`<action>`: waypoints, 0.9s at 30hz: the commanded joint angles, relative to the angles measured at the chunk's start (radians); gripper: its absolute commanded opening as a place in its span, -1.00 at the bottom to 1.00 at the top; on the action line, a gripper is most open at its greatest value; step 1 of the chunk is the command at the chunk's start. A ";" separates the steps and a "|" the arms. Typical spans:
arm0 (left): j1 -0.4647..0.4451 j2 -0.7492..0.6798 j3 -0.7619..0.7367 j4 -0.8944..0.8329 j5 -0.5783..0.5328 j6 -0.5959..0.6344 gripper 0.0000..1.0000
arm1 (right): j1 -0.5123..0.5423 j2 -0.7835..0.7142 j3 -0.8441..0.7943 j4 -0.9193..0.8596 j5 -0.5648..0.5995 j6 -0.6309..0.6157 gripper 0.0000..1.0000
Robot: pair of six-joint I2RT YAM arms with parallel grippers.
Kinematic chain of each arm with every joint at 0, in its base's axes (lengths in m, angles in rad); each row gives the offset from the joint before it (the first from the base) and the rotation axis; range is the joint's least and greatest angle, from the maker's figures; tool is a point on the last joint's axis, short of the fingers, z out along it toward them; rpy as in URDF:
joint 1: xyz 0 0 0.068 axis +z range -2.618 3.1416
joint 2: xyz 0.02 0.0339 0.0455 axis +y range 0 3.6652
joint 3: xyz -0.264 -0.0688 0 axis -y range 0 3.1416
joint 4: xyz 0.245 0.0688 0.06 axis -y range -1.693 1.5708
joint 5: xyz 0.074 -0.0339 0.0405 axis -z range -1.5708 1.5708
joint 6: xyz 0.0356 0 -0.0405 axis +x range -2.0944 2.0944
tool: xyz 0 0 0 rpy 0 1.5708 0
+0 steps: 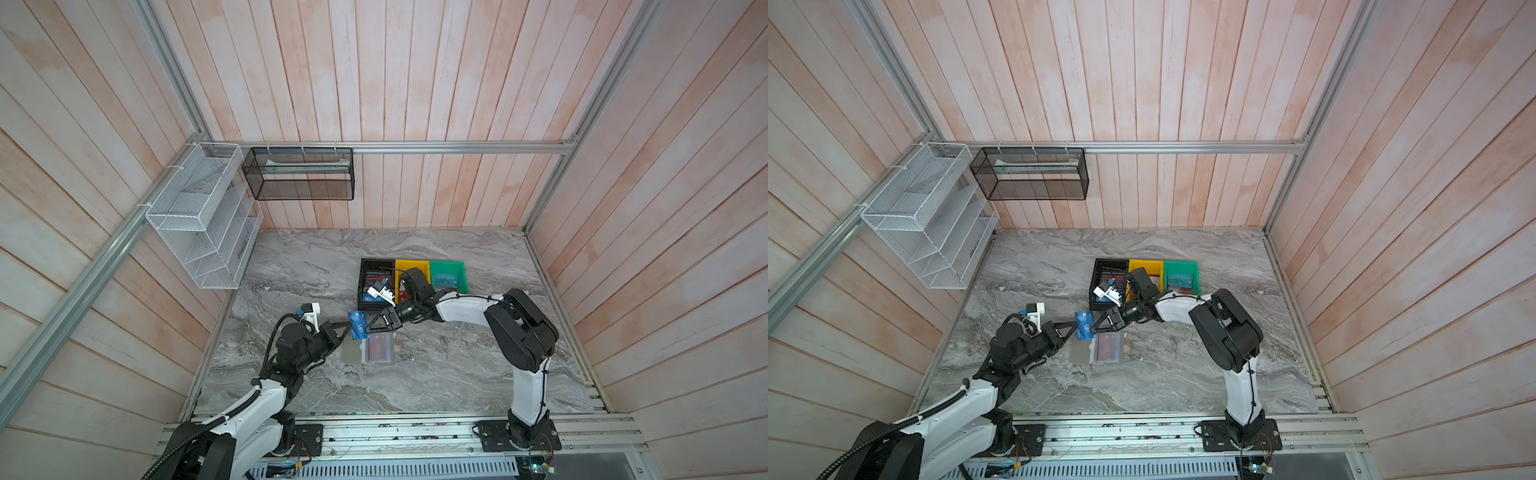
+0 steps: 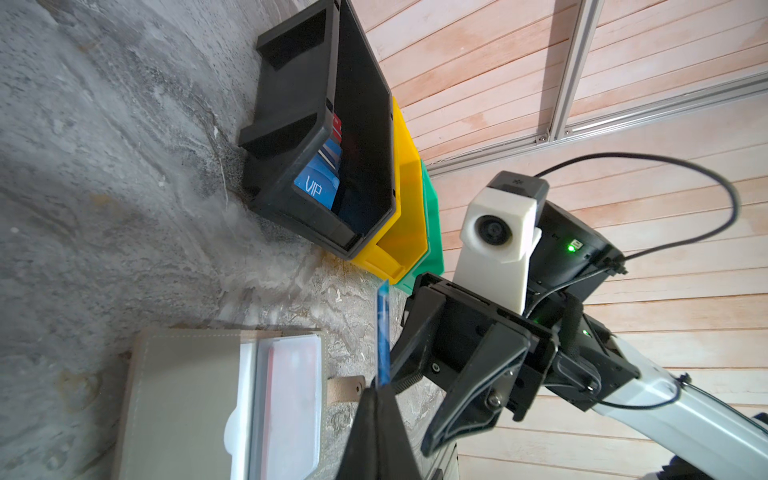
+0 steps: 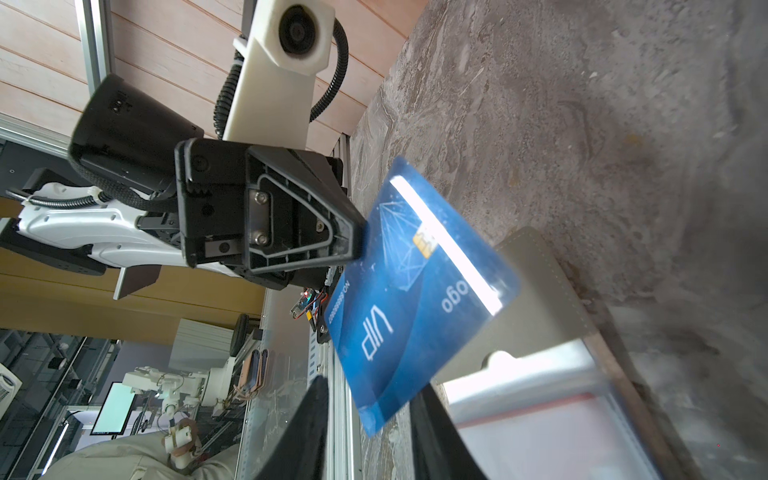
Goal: Take the credit cards out of the card holder
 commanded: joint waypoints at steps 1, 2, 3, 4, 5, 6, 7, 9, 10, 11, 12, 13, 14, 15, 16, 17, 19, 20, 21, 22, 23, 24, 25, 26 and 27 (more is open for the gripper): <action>-0.007 0.013 -0.006 0.020 0.002 0.001 -1.00 | 0.015 0.013 0.019 0.056 -0.035 0.018 -0.43; -0.007 0.017 -0.006 0.021 0.005 0.002 -1.00 | 0.015 0.015 0.020 0.059 -0.036 0.022 -0.47; -0.009 0.020 -0.006 0.022 0.006 0.002 -1.00 | 0.015 0.018 0.022 0.065 -0.036 0.027 -0.49; -0.010 0.023 -0.009 0.024 0.005 0.002 -1.00 | 0.015 0.020 0.025 0.069 -0.036 0.029 -0.52; -0.011 0.024 -0.009 0.027 0.005 0.002 -1.00 | 0.015 0.022 0.027 0.071 -0.036 0.034 -0.53; -0.011 0.026 -0.010 0.027 0.006 0.002 -1.00 | 0.015 0.024 0.029 0.075 -0.037 0.036 -0.56; -0.011 0.027 -0.011 0.025 0.007 0.002 -1.00 | 0.015 0.026 0.030 0.077 -0.037 0.039 -0.58; -0.012 0.027 -0.012 0.027 0.009 0.003 -1.00 | 0.014 0.027 0.031 0.081 -0.037 0.043 -0.64; -0.012 0.026 -0.011 0.025 0.012 0.003 -1.00 | 0.015 0.027 0.030 0.083 -0.039 0.045 -0.69; -0.012 0.026 -0.009 0.025 0.011 0.003 -1.00 | 0.015 0.027 0.033 0.084 -0.038 0.045 -0.73; -0.012 0.026 -0.010 0.023 0.013 0.003 -1.00 | 0.014 0.029 0.034 0.086 -0.041 0.047 -0.78; -0.013 0.027 -0.011 0.023 0.018 0.003 -1.00 | 0.014 0.029 0.036 0.086 -0.044 0.047 -0.83; -0.014 0.029 -0.011 0.024 0.024 0.005 -1.00 | 0.014 0.028 0.037 0.088 -0.048 0.048 -0.86; -0.014 0.030 -0.011 0.024 0.031 0.006 -1.00 | 0.014 0.029 0.037 0.087 -0.049 0.048 -0.90; -0.013 0.030 -0.014 0.023 0.032 0.005 -1.00 | 0.014 0.028 0.037 0.088 -0.051 0.046 -0.96; -0.014 0.030 -0.016 0.023 0.034 0.004 -1.00 | 0.014 0.027 0.037 0.088 -0.056 0.045 -0.99; -0.013 0.027 -0.021 0.024 0.036 0.004 -1.00 | 0.011 0.024 0.037 0.086 -0.060 0.044 -1.00; -0.014 0.024 -0.023 0.024 0.037 0.003 -1.00 | 0.009 0.023 0.037 0.083 -0.065 0.041 -1.00; -0.014 0.022 -0.022 0.021 0.038 0.004 -1.00 | 0.007 0.023 0.037 0.081 -0.069 0.039 -1.00; -0.014 0.020 -0.020 0.015 0.040 0.007 -1.00 | 0.005 0.023 0.041 0.071 -0.075 0.033 -1.00; -0.014 0.017 -0.017 0.002 0.037 0.011 -1.00 | 0.000 0.023 0.049 0.043 -0.079 0.013 -1.00; -0.013 0.012 -0.014 -0.015 0.034 0.015 -0.99 | -0.004 0.024 0.062 0.001 -0.082 -0.014 -1.00; -0.012 0.007 -0.012 -0.030 0.031 0.020 -0.97 | -0.009 0.026 0.078 -0.046 -0.082 -0.048 -1.00; -0.012 -0.001 -0.008 -0.048 0.027 0.026 -0.92 | -0.015 0.026 0.096 -0.107 -0.080 -0.085 -1.00; -0.011 -0.010 -0.005 -0.066 0.021 0.029 -0.75 | -0.022 0.029 0.116 -0.190 -0.078 -0.136 -1.00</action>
